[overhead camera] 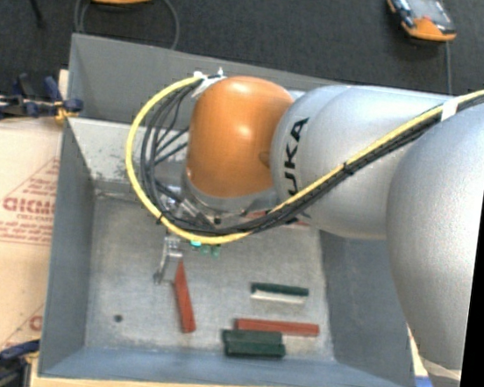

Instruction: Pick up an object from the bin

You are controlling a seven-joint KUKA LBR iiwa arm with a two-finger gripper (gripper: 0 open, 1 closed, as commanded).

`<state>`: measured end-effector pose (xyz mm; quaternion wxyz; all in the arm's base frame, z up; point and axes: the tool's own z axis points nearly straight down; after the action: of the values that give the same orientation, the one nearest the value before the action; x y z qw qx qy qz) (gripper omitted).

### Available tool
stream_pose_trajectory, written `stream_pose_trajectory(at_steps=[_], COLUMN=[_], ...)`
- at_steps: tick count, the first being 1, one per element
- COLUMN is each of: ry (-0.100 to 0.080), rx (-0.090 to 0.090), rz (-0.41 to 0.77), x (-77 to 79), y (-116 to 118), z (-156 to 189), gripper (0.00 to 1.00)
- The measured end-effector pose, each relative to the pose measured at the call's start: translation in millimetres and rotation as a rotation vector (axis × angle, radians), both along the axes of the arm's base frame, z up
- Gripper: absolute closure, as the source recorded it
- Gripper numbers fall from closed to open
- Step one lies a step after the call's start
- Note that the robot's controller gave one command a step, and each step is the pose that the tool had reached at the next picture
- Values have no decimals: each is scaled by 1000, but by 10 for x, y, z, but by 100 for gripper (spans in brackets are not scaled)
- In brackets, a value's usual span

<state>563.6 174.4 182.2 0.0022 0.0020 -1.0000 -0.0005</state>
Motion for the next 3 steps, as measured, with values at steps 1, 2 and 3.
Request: stream_pose_trajectory(at_steps=[1,2,3], ry=[-3,-11,-12], rx=[-1,1,0], rz=[638,918,950], x=[284,149,196], y=[-616,-522,-476], z=[-1139,-808,-813], gripper=[0,0,0])
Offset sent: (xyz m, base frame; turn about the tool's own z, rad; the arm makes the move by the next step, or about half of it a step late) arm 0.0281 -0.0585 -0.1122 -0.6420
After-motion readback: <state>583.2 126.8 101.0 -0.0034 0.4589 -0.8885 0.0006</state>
